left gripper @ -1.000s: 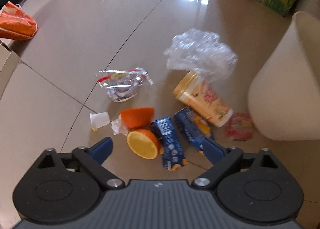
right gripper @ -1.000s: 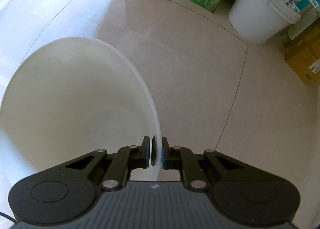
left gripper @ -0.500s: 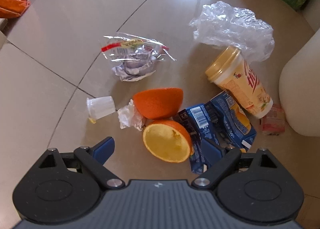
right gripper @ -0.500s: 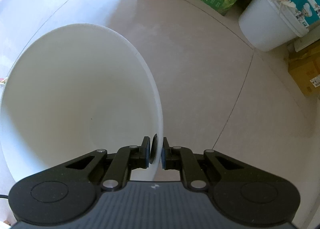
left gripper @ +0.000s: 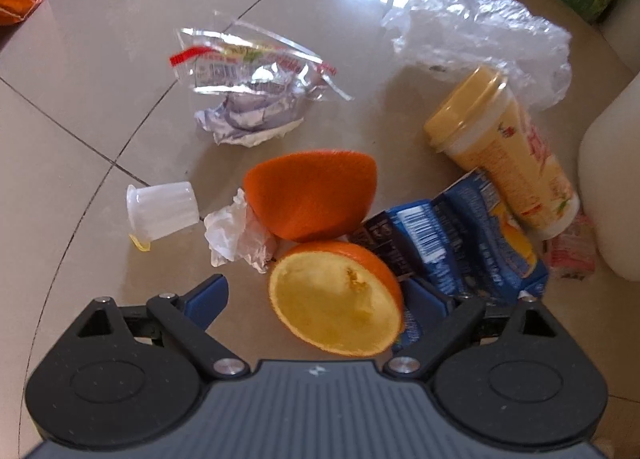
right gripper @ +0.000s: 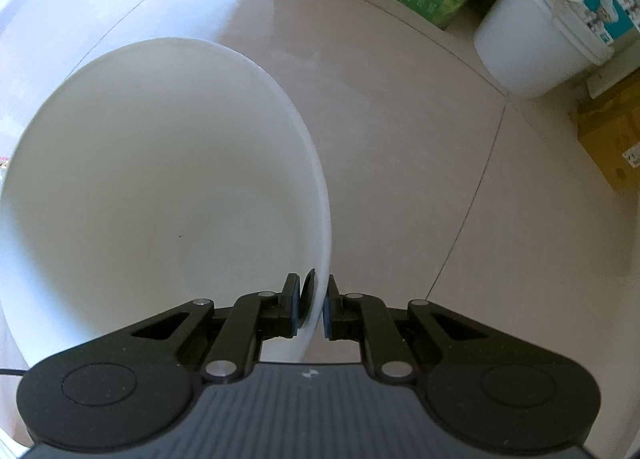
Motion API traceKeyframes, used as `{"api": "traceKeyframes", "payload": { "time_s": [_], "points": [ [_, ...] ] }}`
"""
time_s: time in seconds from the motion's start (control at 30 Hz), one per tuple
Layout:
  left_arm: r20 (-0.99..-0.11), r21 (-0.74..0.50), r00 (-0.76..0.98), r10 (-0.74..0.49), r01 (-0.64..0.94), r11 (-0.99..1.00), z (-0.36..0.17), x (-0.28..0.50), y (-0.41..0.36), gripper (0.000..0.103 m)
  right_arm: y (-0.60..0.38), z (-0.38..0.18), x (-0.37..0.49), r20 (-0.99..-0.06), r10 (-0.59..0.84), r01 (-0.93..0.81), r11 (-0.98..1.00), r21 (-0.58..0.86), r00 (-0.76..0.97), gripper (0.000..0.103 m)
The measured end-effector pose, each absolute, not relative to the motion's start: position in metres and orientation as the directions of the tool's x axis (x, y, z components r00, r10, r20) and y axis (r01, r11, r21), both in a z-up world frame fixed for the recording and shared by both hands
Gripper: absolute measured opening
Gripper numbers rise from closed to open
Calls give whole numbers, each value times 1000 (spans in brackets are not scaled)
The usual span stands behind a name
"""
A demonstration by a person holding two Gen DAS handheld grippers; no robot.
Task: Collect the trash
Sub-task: 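Grasp the squeezed orange half with the left gripper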
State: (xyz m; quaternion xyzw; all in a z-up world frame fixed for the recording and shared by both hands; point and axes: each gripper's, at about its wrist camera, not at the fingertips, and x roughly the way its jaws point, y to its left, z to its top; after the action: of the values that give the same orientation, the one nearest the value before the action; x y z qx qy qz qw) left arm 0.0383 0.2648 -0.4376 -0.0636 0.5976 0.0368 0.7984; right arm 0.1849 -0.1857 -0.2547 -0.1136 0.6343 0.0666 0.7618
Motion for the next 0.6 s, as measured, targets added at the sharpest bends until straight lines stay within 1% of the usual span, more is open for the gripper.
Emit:
{"api": "traceKeyframes", "payload": {
  "time_s": [0.13, 0.3, 0.43, 0.57, 0.6],
  "points": [
    [-954, -122, 292, -75, -145, 982, -450, 37, 269, 96, -183, -255, 179, -980, -46, -257, 962, -96, 194, 15],
    [-947, -178, 300, -113, -200, 964, -458, 34, 276, 95, -181, -256, 184, -981, -52, -261, 960, -101, 188, 15],
    [-947, -236, 280, -157, -274, 932, -459, 34, 281, 85, -180, -256, 186, -980, -56, -262, 959, -105, 190, 16],
    [-942, -276, 277, -188, -323, 905, -464, 34, 282, 87, -177, -256, 182, -977, -54, -276, 955, -111, 208, 16],
    [-940, -286, 280, -196, -330, 900, -465, 34, 283, 86, -176, -257, 180, -976, -54, -281, 953, -114, 211, 16]
  ]
}}
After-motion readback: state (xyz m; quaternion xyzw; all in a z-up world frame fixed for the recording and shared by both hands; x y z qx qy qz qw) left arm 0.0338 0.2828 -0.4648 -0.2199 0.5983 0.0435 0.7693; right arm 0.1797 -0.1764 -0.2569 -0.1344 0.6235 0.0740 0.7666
